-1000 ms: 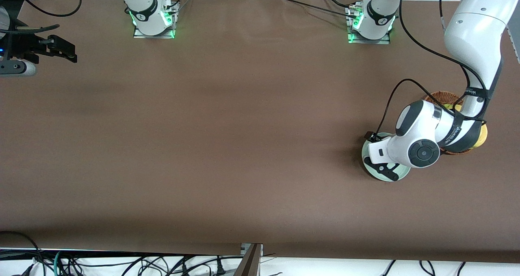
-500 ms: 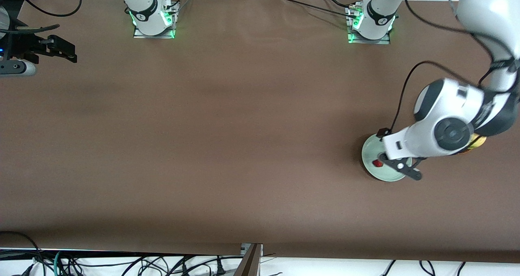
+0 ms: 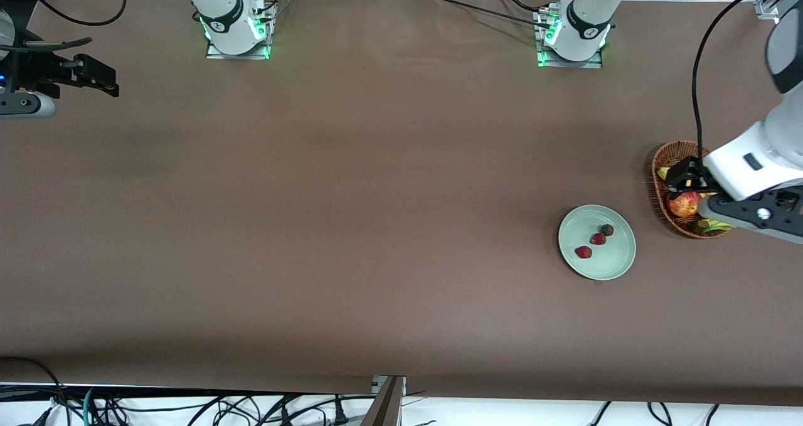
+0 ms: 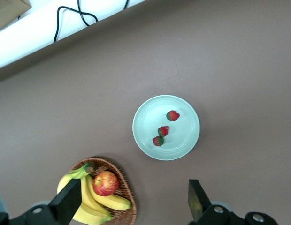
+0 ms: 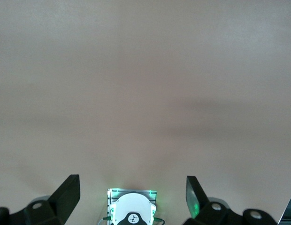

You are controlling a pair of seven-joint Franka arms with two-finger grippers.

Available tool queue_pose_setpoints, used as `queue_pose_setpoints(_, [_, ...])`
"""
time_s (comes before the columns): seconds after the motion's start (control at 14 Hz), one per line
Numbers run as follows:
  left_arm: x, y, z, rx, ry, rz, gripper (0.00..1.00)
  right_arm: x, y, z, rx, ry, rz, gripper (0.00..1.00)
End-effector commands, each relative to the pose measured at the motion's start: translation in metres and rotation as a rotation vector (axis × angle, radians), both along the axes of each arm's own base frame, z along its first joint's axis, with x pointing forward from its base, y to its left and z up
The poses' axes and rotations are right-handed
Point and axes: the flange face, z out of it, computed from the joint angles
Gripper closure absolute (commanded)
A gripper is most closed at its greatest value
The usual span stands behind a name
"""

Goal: Collect all strawberries into plate

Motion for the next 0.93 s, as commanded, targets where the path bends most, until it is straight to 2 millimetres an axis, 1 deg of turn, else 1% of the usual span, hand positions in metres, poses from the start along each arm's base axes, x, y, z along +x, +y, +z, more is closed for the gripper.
queue_pose_setpoints(0.0, [-0.032, 0.016, 0.002, -0.106, 0.027, 0.180, 0.00, -0.003, -0.009, 0.003, -0.004, -0.003, -0.001, 0.00])
queue_pose_setpoints(0.07, [-0.051, 0.032, -0.007, -0.161, 0.009, 0.226, 0.00, -0.003, -0.010, 0.003, -0.003, -0.003, -0.002, 0.00])
queue_pose_setpoints(0.14, [-0.073, 0.034, -0.007, -0.170, -0.047, 0.234, 0.00, -0.003, -0.009, 0.003, -0.002, -0.003, -0.001, 0.00])
queue_pose_setpoints(0.21, [-0.088, 0.030, -0.008, -0.170, -0.087, 0.226, 0.00, -0.003, -0.009, 0.004, -0.002, -0.004, 0.001, 0.00])
queue_pose_setpoints(0.29, [-0.096, 0.022, -0.009, -0.163, -0.086, 0.211, 0.00, -0.003, -0.009, 0.004, -0.002, -0.006, 0.000, 0.00])
queue_pose_setpoints(0.43, [-0.097, 0.010, -0.011, -0.144, -0.068, 0.186, 0.00, -0.003, -0.009, 0.004, -0.002, -0.008, 0.000, 0.00])
queue_pose_setpoints(0.57, [-0.091, 0.014, -0.015, -0.140, -0.035, 0.195, 0.00, -0.003, -0.009, 0.004, -0.002, -0.008, 0.000, 0.00])
queue_pose_setpoints(0.71, [-0.087, 0.009, -0.012, -0.134, 0.007, 0.189, 0.00, -0.003, -0.009, 0.004, -0.002, -0.008, 0.000, 0.00])
queue_pose_setpoints(0.86, [-0.084, 0.009, -0.013, -0.130, 0.005, 0.188, 0.00, -0.003, -0.009, 0.004, -0.001, -0.008, 0.000, 0.00])
